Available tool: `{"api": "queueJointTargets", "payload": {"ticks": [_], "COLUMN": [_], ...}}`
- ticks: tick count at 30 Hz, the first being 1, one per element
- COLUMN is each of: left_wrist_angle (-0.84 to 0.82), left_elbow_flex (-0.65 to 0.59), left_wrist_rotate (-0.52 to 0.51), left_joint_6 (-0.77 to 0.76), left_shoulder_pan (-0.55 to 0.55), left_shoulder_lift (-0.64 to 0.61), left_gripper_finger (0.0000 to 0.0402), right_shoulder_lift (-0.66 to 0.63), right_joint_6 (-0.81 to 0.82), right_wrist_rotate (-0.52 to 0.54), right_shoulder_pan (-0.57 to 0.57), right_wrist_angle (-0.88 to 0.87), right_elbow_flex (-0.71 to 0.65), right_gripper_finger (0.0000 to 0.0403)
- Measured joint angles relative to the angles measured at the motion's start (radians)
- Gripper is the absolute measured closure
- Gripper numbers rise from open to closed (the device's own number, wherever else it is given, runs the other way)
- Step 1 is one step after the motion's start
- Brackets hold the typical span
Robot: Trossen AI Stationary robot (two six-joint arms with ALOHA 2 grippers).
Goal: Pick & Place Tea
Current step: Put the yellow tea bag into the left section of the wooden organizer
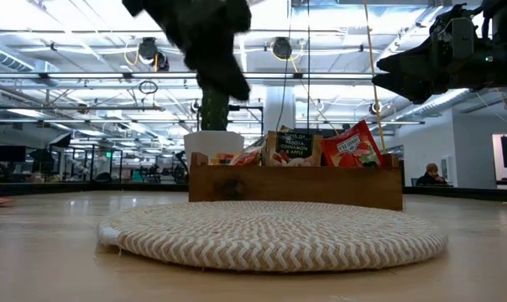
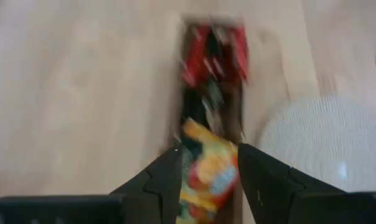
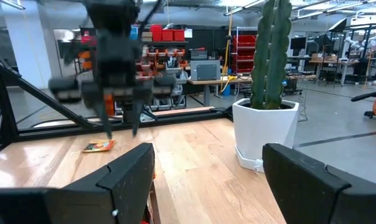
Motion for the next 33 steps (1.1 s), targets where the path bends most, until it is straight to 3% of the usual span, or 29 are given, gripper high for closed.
{"api": "queueJointTargets", "payload": {"ticks": [6, 12, 33], "left_wrist_angle": [0.021, 0.056, 0.100], "left_elbow_flex": [0.000, 0.000, -0.001], "left_wrist_rotate": [0.053, 0.216, 0.296], "left_joint_6": [0.188, 0.220, 0.242], "left_shoulder_pan": [0.044, 0.102, 0.153], "left_shoulder_lift": [0.082, 0.089, 0.172], "left_gripper_finger": [0.0243, 0.0243, 0.0243], "right_shoulder_lift": [0.000, 0.000, 0.000], "right_joint_6": [0.000, 0.000, 0.000], "right_wrist_rotate": [0.000, 0.000, 0.000], "right_shoulder_pan": [0.000, 0.000, 0.000], "right_wrist_angle": [0.000, 0.000, 0.000], "right_elbow_flex": [0.000, 0.000, 0.000], "right_gripper_finger": [0.0124, 0.0125, 0.0124]}}
